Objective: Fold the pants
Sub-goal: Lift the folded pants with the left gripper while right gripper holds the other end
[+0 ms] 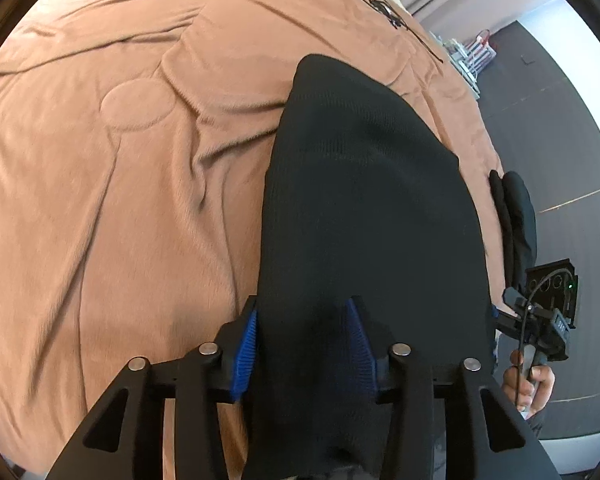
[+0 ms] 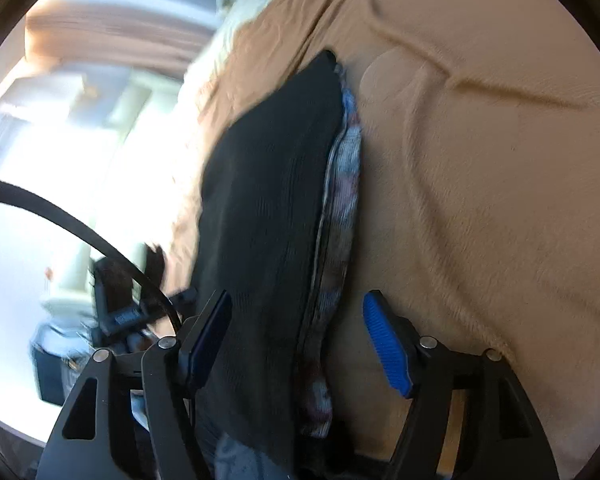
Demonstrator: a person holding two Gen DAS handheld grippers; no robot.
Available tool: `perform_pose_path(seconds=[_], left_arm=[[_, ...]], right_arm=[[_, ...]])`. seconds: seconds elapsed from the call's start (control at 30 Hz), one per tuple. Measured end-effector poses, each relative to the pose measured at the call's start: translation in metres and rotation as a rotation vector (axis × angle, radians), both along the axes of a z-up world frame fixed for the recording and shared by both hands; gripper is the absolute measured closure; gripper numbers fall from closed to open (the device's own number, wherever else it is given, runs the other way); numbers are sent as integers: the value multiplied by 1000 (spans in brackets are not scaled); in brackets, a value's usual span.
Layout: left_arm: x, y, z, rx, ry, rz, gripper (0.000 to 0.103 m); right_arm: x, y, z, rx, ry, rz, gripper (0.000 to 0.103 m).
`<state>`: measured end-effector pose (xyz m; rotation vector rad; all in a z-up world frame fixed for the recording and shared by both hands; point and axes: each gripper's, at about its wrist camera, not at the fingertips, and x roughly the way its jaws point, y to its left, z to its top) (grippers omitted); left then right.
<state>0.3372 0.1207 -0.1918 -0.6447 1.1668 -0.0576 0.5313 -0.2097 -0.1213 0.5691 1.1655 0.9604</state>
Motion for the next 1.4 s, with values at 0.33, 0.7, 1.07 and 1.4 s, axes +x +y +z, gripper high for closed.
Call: perform_pose_path(seconds=[0.33, 0.7, 1.07, 1.4], left_arm=[[32, 4, -11, -18, -3, -1, 57], [55, 20, -14, -60, -32, 6, 57], [73, 25, -18, -99, -50, 9, 59], [67, 16, 11, -83, -114, -17, 89]], right_arm=[[37, 14, -13, 30, 36, 29, 36], [57, 41, -5, -24, 26, 99, 36], [65, 45, -13, 15, 32, 136, 45], [40, 47, 24, -53, -119, 136, 79]])
